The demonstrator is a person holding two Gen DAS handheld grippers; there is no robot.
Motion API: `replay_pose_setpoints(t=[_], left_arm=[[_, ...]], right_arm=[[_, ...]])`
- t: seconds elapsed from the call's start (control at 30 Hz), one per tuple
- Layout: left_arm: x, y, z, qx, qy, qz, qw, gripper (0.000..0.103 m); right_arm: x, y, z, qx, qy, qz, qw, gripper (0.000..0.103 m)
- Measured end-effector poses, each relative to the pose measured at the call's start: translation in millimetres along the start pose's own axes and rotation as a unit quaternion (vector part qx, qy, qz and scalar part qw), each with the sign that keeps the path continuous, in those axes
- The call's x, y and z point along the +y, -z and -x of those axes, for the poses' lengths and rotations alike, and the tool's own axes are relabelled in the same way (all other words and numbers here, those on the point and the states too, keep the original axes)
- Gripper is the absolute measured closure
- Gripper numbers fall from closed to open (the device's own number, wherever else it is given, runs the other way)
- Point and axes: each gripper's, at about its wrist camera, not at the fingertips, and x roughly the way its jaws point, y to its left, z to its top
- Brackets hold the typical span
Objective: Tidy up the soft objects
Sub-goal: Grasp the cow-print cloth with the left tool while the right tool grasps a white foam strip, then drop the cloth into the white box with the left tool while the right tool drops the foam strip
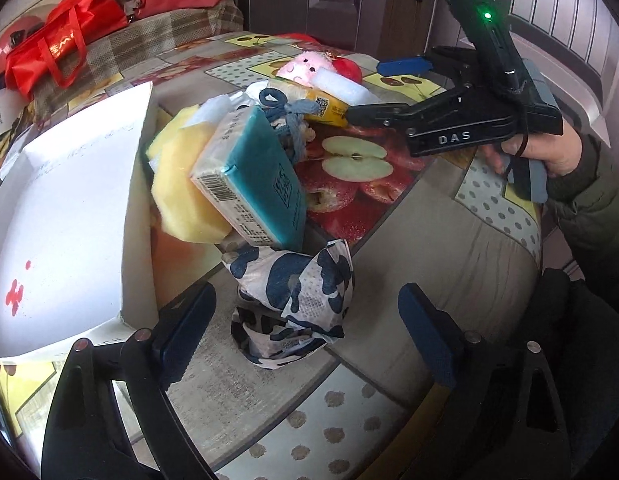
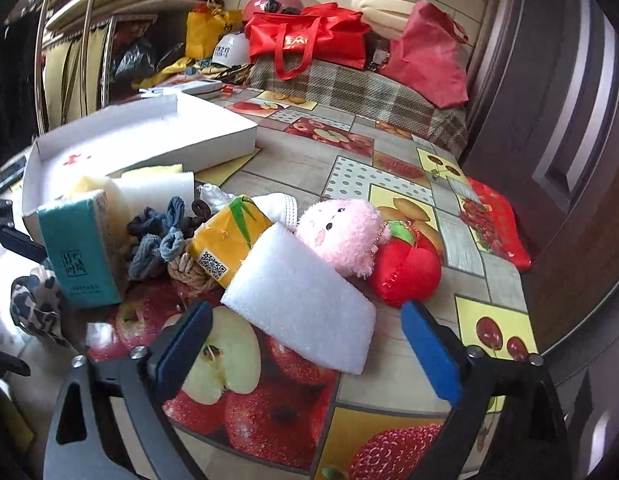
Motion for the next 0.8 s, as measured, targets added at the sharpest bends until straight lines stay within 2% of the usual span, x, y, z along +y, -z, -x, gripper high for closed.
replay_pose_setpoints(t=[0.03, 0.1, 0.17, 0.2, 0.3, 0.4, 0.43, 0.53, 0.63, 0.73, 0.8], left_arm=[[0, 0, -2, 0.004, 0.000, -0.002, 1.0000, 0.021], [1, 1, -5, 0.013, -0.003, 0.001, 0.9999, 0.026], [3, 1, -6, 0.016, -0.003, 0.003, 0.9999, 0.039], [3, 2, -5, 0.015, -0.004, 0.001, 0.9999, 0.053], [4, 5, -2, 0.012, 0.008, 0.000, 0.9999, 0.061], [5, 5, 2, 0.003, 0.004, 0.002, 1.0000, 0.062], [6, 4, 6, -0.007, 0.004, 0.002, 1.0000, 0.063], [11, -3, 29, -0.066, -0.011, -0.002, 0.9977, 0.062], [28, -9, 56, -0.145, -0.054, 0.014, 0.9878, 0.062], [54, -6, 72, -0.228, -0.098, 0.045, 0.9678, 0.062], [71, 0, 73, -0.250, -0.140, 0.079, 0.9548, 0.062]], right_arm=[[3, -1, -5, 0.009, 0.008, 0.013, 1.000, 0.028], [8, -2, -16, 0.025, 0.022, 0.029, 0.999, 0.036], [7, -1, -22, 0.033, 0.024, 0.031, 0.999, 0.043], [5, 0, -24, 0.035, 0.028, 0.029, 0.999, 0.049], [-1, 3, -15, 0.020, 0.020, 0.017, 0.999, 0.061], [-14, 3, 2, -0.005, 0.009, -0.016, 1.000, 0.075], [-19, 3, 10, -0.019, 0.005, -0.032, 0.999, 0.081], [-32, 2, 33, -0.065, -0.009, -0.075, 0.995, 0.083], [-39, 0, 52, -0.115, -0.033, -0.117, 0.986, 0.083], [-35, -1, 61, -0.161, -0.057, -0.146, 0.974, 0.083], [-28, 1, 62, -0.186, -0.067, -0.159, 0.967, 0.083]])
